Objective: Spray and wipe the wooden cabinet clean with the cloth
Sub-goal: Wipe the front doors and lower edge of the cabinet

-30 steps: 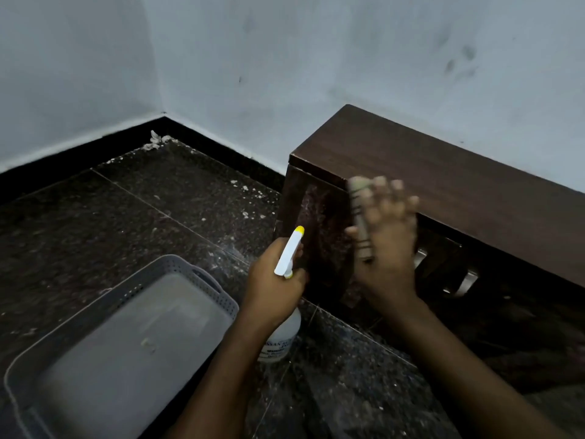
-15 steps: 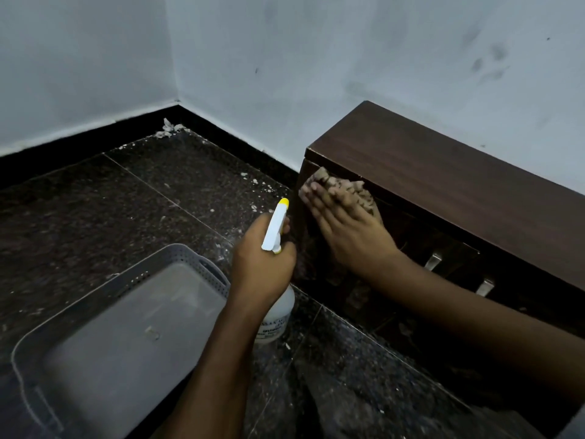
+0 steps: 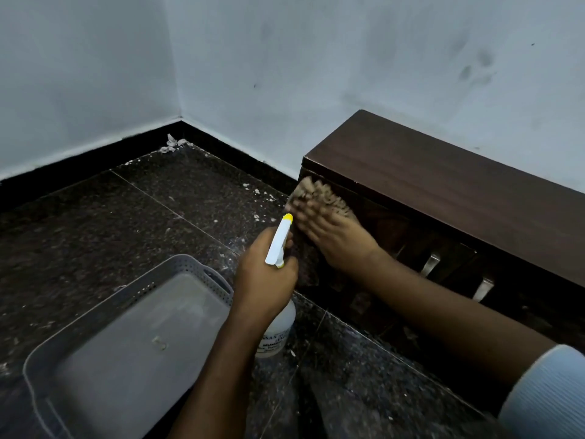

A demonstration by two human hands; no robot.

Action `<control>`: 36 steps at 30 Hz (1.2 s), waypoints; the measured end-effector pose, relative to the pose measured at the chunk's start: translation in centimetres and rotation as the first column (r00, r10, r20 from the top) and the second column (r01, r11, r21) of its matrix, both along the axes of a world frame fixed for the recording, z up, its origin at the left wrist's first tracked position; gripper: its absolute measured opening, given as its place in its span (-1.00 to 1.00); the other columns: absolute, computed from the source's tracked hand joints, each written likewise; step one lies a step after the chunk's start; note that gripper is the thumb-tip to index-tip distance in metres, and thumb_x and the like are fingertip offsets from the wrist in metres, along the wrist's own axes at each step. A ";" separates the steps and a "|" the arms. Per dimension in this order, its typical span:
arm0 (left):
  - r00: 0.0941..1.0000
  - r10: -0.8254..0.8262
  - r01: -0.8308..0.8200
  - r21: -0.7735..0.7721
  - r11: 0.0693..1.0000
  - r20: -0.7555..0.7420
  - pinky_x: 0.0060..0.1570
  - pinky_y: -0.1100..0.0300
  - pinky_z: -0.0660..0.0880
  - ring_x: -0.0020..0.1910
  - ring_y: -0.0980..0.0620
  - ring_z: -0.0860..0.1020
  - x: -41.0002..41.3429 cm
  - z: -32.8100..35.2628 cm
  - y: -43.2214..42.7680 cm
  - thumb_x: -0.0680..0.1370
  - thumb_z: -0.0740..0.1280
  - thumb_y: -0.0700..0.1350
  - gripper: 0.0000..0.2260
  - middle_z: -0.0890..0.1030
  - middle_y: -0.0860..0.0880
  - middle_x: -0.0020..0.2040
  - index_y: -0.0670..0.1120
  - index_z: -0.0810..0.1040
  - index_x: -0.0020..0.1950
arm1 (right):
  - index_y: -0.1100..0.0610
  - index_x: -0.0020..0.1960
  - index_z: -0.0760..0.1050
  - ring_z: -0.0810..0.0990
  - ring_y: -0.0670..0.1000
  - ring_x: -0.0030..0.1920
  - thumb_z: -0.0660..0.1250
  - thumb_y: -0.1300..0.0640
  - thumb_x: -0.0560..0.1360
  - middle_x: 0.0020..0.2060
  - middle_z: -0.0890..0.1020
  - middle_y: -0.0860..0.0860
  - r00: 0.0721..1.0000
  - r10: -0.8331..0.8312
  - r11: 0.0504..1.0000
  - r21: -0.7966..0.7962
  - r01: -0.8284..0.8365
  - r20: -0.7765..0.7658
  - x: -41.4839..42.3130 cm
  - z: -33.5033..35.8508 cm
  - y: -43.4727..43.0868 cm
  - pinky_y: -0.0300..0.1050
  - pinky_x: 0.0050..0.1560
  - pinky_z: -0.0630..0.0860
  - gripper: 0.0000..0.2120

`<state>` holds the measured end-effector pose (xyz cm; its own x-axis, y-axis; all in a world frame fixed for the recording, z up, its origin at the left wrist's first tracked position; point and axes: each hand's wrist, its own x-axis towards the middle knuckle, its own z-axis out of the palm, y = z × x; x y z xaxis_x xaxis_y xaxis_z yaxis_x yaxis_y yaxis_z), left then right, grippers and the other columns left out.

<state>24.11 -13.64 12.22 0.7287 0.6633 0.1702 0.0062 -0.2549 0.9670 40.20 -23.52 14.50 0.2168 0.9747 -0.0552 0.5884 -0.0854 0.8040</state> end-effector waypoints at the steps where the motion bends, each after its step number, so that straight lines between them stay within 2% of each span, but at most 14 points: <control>1: 1.000 0.003 -0.003 0.008 1.000 -0.001 -0.35 0.19 0.37 -0.41 0.12 0.42 0.1 0.0 0.2 0.41 0.29 -0.13 -0.76 0.54 0.08 -0.31 0.23 0.53 -0.07 | 0.28 0.65 -0.19 -0.17 0.14 0.65 -0.06 0.06 0.70 0.65 -0.16 0.18 0.998 -0.033 0.992 -0.125 0.025 -0.062 -0.2 -0.4 0.2 0.08 0.58 -0.31 -0.38; 4: 1.000 -0.009 0.009 0.032 0.999 -0.015 -0.37 0.24 0.35 -0.42 0.13 0.42 0.1 -0.1 -0.1 0.44 0.30 -0.16 -0.84 0.52 0.07 -0.34 0.08 0.55 -0.07 | 0.22 0.65 -0.23 -0.19 0.08 0.66 -0.07 0.02 0.70 0.66 -0.15 0.12 0.989 -0.100 0.979 -0.186 0.079 -0.108 -0.7 0.6 0.7 0.03 0.59 -0.31 -0.37; 9: 1.000 -0.012 0.012 0.021 1.000 0.008 -0.37 0.27 0.32 -0.41 0.14 0.40 0.2 -0.2 -1.0 0.43 0.29 -0.20 -0.84 0.48 0.11 -0.36 0.06 0.53 -0.11 | 0.25 0.67 -0.15 -0.09 0.11 0.66 -0.06 0.07 0.66 0.66 -0.07 0.15 1.000 -0.012 0.962 0.272 0.008 0.014 0.2 3.2 1.0 0.05 0.65 -0.13 -0.36; 11: 1.000 0.001 -0.001 0.027 1.000 0.006 -0.38 0.32 0.30 -0.42 0.16 0.41 0.1 -0.3 -1.0 0.43 0.30 -0.22 -0.81 0.49 0.15 -0.38 0.09 0.52 -0.12 | 0.25 0.66 -0.18 -0.13 0.14 0.66 -0.13 0.09 0.65 0.66 -0.12 0.18 0.999 -0.033 0.975 0.221 0.037 -0.022 -0.5 2.2 1.0 0.06 0.62 -0.21 -0.37; 14: 1.000 -0.004 0.004 0.046 0.999 -0.007 -0.40 0.31 0.31 -0.44 0.14 0.39 0.0 -0.2 -1.4 0.44 0.31 -0.21 -0.80 0.50 0.13 -0.37 0.12 0.51 -0.14 | 0.27 0.65 -0.26 -0.23 0.16 0.64 -0.13 0.11 0.68 0.64 -0.20 0.20 0.977 -0.153 0.981 -0.140 0.132 -0.152 -1.8 -0.2 -0.1 0.07 0.61 -0.28 -0.39; 15: 1.000 -0.016 0.016 0.053 0.998 -0.002 -0.42 0.33 0.30 -0.45 0.14 0.39 0.1 0.0 -1.6 0.44 0.31 -0.22 -0.78 0.49 0.14 -0.37 0.14 0.49 -0.16 | 0.25 0.65 -0.27 -0.25 0.15 0.64 -0.10 0.09 0.70 0.64 -0.22 0.19 0.973 -0.173 0.975 -0.166 0.147 -0.152 -1.8 -0.3 -0.6 0.07 0.61 -0.29 -0.38; 18: 1.000 -0.021 0.020 0.055 0.998 0.013 -0.42 0.32 0.29 -0.45 0.14 0.39 0.4 0.7 -1.8 0.43 0.31 -0.22 -0.78 0.47 0.14 -0.40 0.13 0.48 -0.18 | 0.19 0.67 -0.25 -0.22 0.14 0.65 -0.14 0.08 0.65 0.63 -0.23 0.15 0.986 -0.110 0.984 0.128 0.126 -0.126 -0.7 1.2 -0.7 0.08 0.61 -0.32 -0.37; 21: 1.000 -0.009 0.009 0.037 0.999 0.011 -0.41 0.24 0.32 -0.43 0.09 0.40 0.4 0.6 -1.8 0.44 0.32 -0.23 -0.81 0.50 0.03 -0.35 0.08 0.52 -0.12 | 0.14 0.68 -0.21 -0.17 0.13 0.66 -0.07 0.10 0.64 0.66 -0.14 0.12 0.997 -0.053 0.930 0.361 0.072 -0.063 0.1 2.2 -0.6 0.11 0.64 -0.16 -0.34; 23: 0.999 -0.037 0.037 0.032 0.999 -0.006 -0.41 0.27 0.32 -0.43 0.10 0.39 0.3 0.5 -2.3 0.46 0.32 -0.24 -0.78 0.49 0.05 -0.35 0.10 0.53 -0.10 | 0.14 0.67 -0.25 -0.20 0.12 0.65 -0.04 0.07 0.67 0.66 -0.19 0.11 0.993 -0.071 0.937 0.336 0.100 -0.096 -0.2 1.2 -2.4 0.09 0.64 -0.16 -0.34; 26: 0.994 -0.111 0.112 0.043 0.993 -0.011 -0.45 0.38 0.24 -0.48 0.13 0.33 0.0 1.1 -3.7 0.46 0.30 -0.25 -0.72 0.43 0.15 -0.42 0.18 0.47 -0.19 | 0.15 0.63 -0.40 -0.32 0.11 0.62 -0.03 0.07 0.69 0.60 -0.35 0.11 0.982 -0.159 0.979 0.116 0.170 -0.100 -1.2 -0.1 -7.0 0.06 0.60 -0.31 -0.31; 28: 0.991 -0.130 0.131 0.044 0.990 -0.021 -0.43 0.35 0.24 -0.47 0.11 0.33 -0.1 1.3 -4.2 0.45 0.29 -0.20 -0.79 0.42 0.13 -0.41 0.14 0.46 -0.18 | 0.11 0.66 -0.33 -0.30 0.10 0.63 -0.04 0.09 0.67 0.62 -0.29 0.09 0.985 -0.152 0.965 0.203 0.167 -0.087 -0.9 0.6 -8.3 0.08 0.60 -0.33 -0.32; 32: 0.983 -0.181 0.183 0.053 0.982 -0.041 -0.42 0.33 0.25 -0.45 0.09 0.31 -0.6 0.9 -5.4 0.48 0.32 -0.28 -0.79 0.39 0.05 -0.37 0.05 0.49 -0.14 | 0.11 0.69 -0.15 -0.18 0.16 0.66 0.03 0.10 0.62 0.67 -0.14 0.12 0.974 -0.192 0.821 0.525 0.225 -0.117 -1.9 1.1 -9.2 0.16 0.63 -0.23 -0.31; 34: 0.976 -0.211 0.213 0.044 0.976 -0.046 -0.43 0.34 0.27 -0.45 0.10 0.34 -0.9 1.4 -5.9 0.49 0.32 -0.29 -0.79 0.48 -0.04 -0.33 0.04 0.54 -0.09 | 0.15 0.68 -0.23 -0.23 0.21 0.65 0.00 0.08 0.65 0.65 -0.22 0.16 0.959 -0.237 0.860 0.425 0.282 -0.156 -2.7 -0.2 -10.7 0.18 0.63 -0.22 -0.32; 36: 0.971 -0.234 0.236 0.044 0.971 -0.046 -0.42 0.29 0.31 -0.43 0.07 0.37 -1.2 1.9 -6.2 0.50 0.33 -0.29 -0.79 0.54 -0.12 -0.27 0.04 0.55 -0.07 | 0.17 0.64 -0.36 -0.34 0.19 0.61 -0.03 0.05 0.67 0.61 -0.32 0.17 0.949 -0.287 0.941 0.148 0.305 -0.129 -3.7 -2.1 -12.3 0.17 0.61 -0.30 -0.30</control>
<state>22.89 -19.85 14.09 0.8704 0.4640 0.1649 -0.0205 -0.3004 0.9536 36.50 -35.85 12.44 0.4987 0.8645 0.0626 0.5956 -0.3943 0.6999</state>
